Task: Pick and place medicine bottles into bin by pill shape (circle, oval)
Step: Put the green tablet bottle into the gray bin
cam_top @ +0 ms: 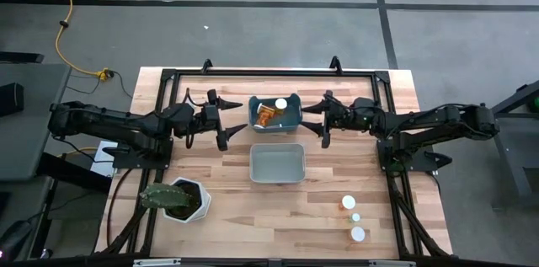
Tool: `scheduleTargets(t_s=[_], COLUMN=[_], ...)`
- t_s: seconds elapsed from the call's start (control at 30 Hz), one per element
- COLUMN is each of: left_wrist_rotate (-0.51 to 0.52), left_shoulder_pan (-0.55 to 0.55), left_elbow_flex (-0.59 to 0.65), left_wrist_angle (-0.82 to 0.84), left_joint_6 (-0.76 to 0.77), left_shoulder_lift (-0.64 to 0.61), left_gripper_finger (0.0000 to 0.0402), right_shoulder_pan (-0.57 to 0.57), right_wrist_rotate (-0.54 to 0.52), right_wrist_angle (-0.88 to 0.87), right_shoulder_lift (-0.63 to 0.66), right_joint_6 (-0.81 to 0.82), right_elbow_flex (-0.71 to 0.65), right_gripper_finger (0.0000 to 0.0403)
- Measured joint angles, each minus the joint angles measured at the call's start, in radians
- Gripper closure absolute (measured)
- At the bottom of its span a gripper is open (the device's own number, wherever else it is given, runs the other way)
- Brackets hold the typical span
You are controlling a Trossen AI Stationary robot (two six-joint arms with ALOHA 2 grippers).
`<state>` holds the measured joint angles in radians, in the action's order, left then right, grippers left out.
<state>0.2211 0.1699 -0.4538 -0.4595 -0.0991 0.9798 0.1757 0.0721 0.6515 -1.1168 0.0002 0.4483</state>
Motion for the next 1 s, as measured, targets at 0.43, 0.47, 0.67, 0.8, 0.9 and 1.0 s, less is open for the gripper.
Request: scheduleTargets(t_s=[0.43, 0.47, 0.67, 0.8, 0.9, 1.0], left_wrist_rotate=[0.003, 0.003, 0.003, 0.003, 0.003, 0.003], left_shoulder_pan=[0.0, 0.0, 0.0, 0.0, 0.0, 0.0], left_elbow_flex=[0.0, 0.0, 0.0, 0.0, 0.0, 0.0], left_wrist_angle=[-0.003, -0.003, 0.009, 0.009, 0.006, 0.007], left_joint_6=[-0.01, -0.009, -0.01, -0.01, -0.044, -0.054], left_shoulder_lift=[0.0, 0.0, 0.0, 0.0, 0.0, 0.0], left_gripper_finger=[0.0083, 0.0083, 0.0083, 0.0083, 0.0083, 0.0083], right_shoulder_pan=[-0.073, -0.107, -0.348, -0.482, -0.58, -0.679], right_wrist_rotate=[-0.007, -0.026, -0.404, -0.485, -0.483, -0.465], right_wrist_angle=[-0.005, -0.053, -0.745, -1.16, -1.319, -1.404], right_shoulder_lift=[0.0, 0.0, 0.0, 0.0, 0.0, 0.0], right_joint_6=[0.0, 0.0, 0.152, 0.463, 0.701, 0.9], right_elbow_flex=[0.035, 0.062, 0.312, 0.436, 0.475, 0.478], right_gripper_finger=[0.0197, 0.0197, 0.0197, 0.0197, 0.0197, 0.0197])
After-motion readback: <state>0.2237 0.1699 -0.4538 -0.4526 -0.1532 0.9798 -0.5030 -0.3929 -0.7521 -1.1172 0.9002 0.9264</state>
